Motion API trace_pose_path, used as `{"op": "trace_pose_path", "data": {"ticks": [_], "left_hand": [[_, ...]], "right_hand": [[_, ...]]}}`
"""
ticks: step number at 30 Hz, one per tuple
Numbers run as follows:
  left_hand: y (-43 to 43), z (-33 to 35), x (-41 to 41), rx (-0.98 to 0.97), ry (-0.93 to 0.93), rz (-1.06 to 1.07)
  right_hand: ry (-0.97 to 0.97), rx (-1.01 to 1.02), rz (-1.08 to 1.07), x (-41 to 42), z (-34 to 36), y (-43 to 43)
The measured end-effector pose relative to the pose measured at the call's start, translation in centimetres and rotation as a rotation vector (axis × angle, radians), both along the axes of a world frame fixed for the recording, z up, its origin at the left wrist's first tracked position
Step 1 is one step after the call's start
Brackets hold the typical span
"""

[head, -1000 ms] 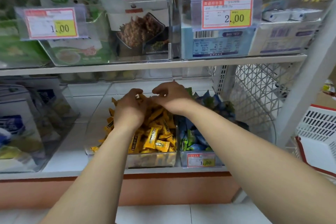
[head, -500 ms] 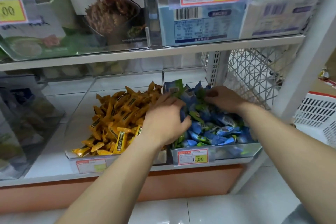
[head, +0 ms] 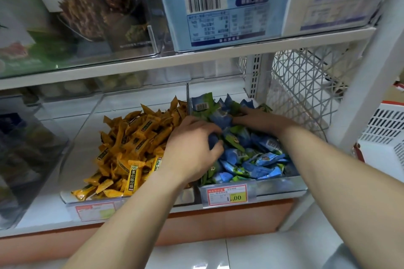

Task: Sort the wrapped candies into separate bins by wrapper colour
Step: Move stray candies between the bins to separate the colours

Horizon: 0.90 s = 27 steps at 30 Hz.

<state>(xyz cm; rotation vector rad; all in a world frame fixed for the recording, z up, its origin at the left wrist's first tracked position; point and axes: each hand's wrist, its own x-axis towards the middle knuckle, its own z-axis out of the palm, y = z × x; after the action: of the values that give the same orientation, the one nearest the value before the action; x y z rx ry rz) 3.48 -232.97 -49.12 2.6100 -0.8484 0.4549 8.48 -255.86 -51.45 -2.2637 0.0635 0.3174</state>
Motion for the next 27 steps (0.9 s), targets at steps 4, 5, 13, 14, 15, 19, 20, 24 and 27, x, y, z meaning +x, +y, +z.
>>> {"op": "trace_pose_path", "data": {"ticks": [4, 5, 13, 14, 15, 19, 20, 24, 27], "left_hand": [[-0.1, 0.0, 0.0, -0.021, 0.019, 0.017], [-0.2, 0.0, 0.0, -0.023, 0.025, 0.020], [0.2, 0.3, -0.2, -0.055, 0.064, 0.009], [0.2, 0.3, -0.2, -0.054, 0.071, 0.006], [0.2, 0.4, -0.2, -0.056, 0.079, 0.005], [0.1, 0.7, -0.2, -0.049, 0.095, 0.025], [0.1, 0.9, -0.2, -0.050, 0.097, 0.032], [-0.4, 1.6, -0.5, -0.195, 0.112, 0.049], [-0.9, 1.8, -0.8, -0.298, 0.067, 0.089]], "right_hand": [[0.003, 0.060, 0.037, 0.1, -0.1, 0.5], [0.005, 0.050, 0.052, 0.1, -0.1, 0.7], [-0.180, -0.009, 0.104, -1.0, 0.8, 1.0], [-0.188, -0.014, 0.107, -1.2, 1.2, 0.8], [-0.192, -0.021, 0.099, -1.5, 1.6, 0.6], [-0.210, 0.017, 0.026, -2.8, 2.8, -0.2], [-0.216, 0.023, 0.003, -3.0, 3.0, -0.2], [-0.384, 0.001, -0.092, -4.1, 4.2, -0.1], [-0.535, -0.090, -0.080, -4.6, 5.0, 0.9]]}}
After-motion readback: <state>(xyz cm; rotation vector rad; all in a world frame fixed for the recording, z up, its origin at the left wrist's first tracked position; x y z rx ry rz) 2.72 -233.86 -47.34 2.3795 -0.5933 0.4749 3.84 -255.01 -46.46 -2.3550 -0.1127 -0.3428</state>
